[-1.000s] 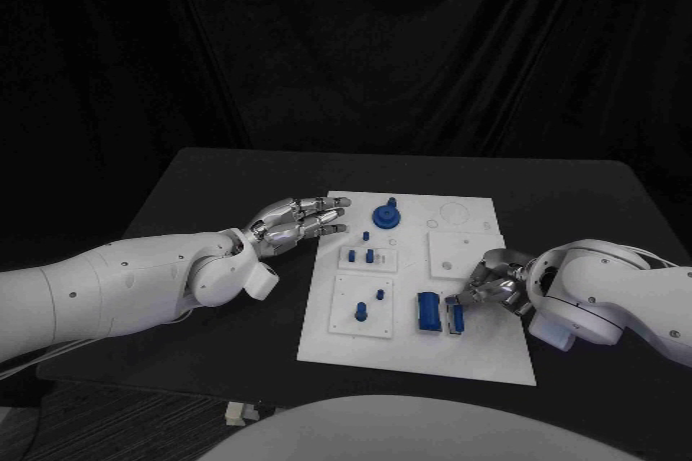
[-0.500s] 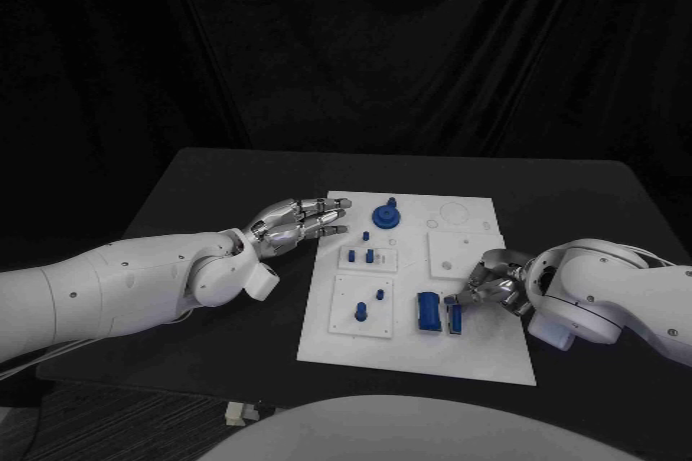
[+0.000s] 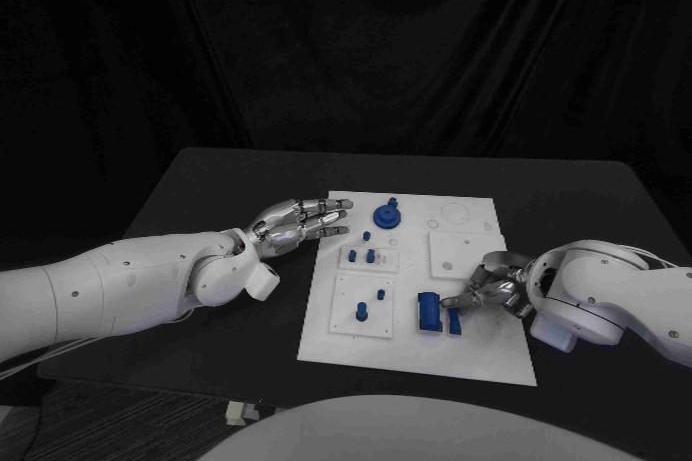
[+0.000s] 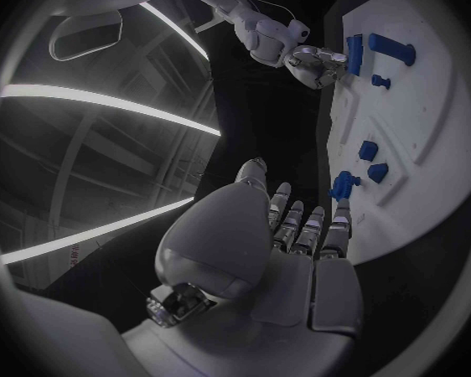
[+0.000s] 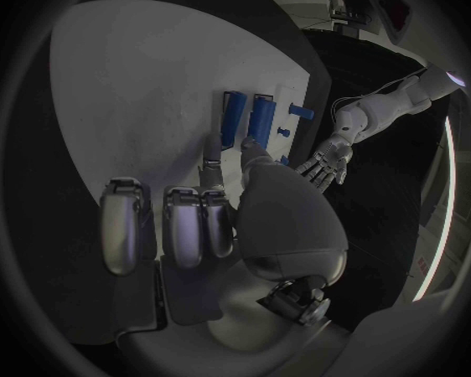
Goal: Assemble the parts on the task board
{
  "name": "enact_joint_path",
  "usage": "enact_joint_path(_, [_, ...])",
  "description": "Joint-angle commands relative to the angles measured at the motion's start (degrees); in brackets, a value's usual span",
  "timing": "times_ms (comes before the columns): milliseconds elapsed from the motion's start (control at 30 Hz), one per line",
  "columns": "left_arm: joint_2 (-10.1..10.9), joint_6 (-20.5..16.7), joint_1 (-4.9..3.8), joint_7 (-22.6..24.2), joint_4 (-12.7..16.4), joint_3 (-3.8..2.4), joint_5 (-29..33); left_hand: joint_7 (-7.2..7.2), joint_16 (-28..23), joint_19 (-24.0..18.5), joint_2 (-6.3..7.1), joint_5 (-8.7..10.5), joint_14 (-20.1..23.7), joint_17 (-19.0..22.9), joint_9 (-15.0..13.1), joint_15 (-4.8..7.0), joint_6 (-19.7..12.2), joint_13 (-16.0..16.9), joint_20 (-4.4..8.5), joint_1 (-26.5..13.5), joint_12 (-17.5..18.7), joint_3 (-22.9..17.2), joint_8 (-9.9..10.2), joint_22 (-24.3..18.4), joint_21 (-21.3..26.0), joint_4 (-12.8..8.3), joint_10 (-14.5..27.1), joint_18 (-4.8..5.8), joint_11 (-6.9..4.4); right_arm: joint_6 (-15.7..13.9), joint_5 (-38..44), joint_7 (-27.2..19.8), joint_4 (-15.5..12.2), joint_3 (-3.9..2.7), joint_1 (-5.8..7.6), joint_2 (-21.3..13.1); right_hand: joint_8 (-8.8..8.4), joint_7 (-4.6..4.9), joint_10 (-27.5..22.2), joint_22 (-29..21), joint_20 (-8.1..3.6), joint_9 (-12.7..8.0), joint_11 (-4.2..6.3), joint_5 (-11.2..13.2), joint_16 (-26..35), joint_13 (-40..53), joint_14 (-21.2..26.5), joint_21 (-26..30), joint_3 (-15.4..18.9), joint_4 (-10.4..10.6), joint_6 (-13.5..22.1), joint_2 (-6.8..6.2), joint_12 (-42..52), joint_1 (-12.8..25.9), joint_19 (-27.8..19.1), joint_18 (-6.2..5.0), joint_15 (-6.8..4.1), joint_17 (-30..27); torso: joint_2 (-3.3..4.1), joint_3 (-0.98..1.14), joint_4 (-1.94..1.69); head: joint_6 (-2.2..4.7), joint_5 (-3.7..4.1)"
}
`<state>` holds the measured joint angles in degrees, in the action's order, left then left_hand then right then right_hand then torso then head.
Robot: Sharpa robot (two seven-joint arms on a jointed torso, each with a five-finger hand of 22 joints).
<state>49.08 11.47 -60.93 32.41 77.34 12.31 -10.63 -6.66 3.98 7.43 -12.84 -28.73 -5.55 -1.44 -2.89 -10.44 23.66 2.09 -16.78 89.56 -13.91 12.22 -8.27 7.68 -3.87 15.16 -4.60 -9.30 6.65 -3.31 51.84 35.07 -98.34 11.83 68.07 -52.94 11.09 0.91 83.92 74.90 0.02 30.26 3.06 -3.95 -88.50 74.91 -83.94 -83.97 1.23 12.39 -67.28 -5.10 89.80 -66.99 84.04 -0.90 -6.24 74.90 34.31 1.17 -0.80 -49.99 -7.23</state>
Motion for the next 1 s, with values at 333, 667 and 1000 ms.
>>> enact_joint_path(333, [-0.1, 0.9, 0.1, 0.4, 0.1, -0.06, 0.4, -0.39, -0.1, 0.4, -0.18, -0.22, 0.0, 0.0, -0.1, -0.45, 0.1, 0.0, -0.03, 0.6, -0.1, -0.3, -0.4, -0.1, -0.3, -0.1, 0.1, 0.52, -0.08, 0.4, 0.9, 0.8, -0.1, 0.0, -0.1, -0.1, 0.88, 0.09, 6.1, 12.8, 0.01, 0.7, 0.15, 1.1, 0.4, 15.1, -5.2, 0.4, 0.9, 4.3, 0.2, -1.44, 0.2, 1.9, 2.9, -0.82, -0.2, 10.5, 0.0, 0.02, -0.01, -0.01, -0.02])
enact_joint_path(667, [0.0, 1.0, 0.11, 0.3, 0.1, -0.06, 0.4, -0.45, -0.2, 0.4, -0.18, -0.26, 0.0, 0.0, -0.1, -0.48, 0.1, 0.0, -0.03, 0.6, -0.1, -0.4, -0.4, -0.1, -0.3, -0.1, 0.1, 0.53, -0.08, -4.5, 1.0, -1.2, -1.8, -0.01, -0.05, -2.6, 1.34, 0.1, 6.1, 12.8, 0.02, 1.2, 0.13, -5.6, 0.3, 15.1, -5.2, 0.5, 2.4, 3.8, 1.2, 2.29, 0.2, 4.3, 3.0, -0.83, -0.19, 10.8, -0.01, 0.01, 0.02, -0.01, -0.32])
enact_joint_path(1000, [0.4, 0.8, 0.11, 0.3, 0.3, -0.06, 0.4, -0.65, -0.1, 0.4, -0.2, -0.37, -0.2, 0.0, -0.1, -0.54, 0.6, 0.0, -0.03, 0.7, -0.2, -0.5, -0.6, 0.0, -0.4, -0.2, 0.1, 0.56, -0.11, -13.7, 13.4, -12.1, -8.4, 0.0, 0.06, -8.1, 14.07, -0.57, 6.1, 13.7, -0.38, 13.2, 0.62, -20.3, -1.1, 15.1, -5.9, -2.1, 2.3, -3.0, 9.3, 1.69, 0.2, -6.2, 4.1, -0.18, -0.62, 14.1, -0.04, 0.04, 0.02, -0.01, -0.55])
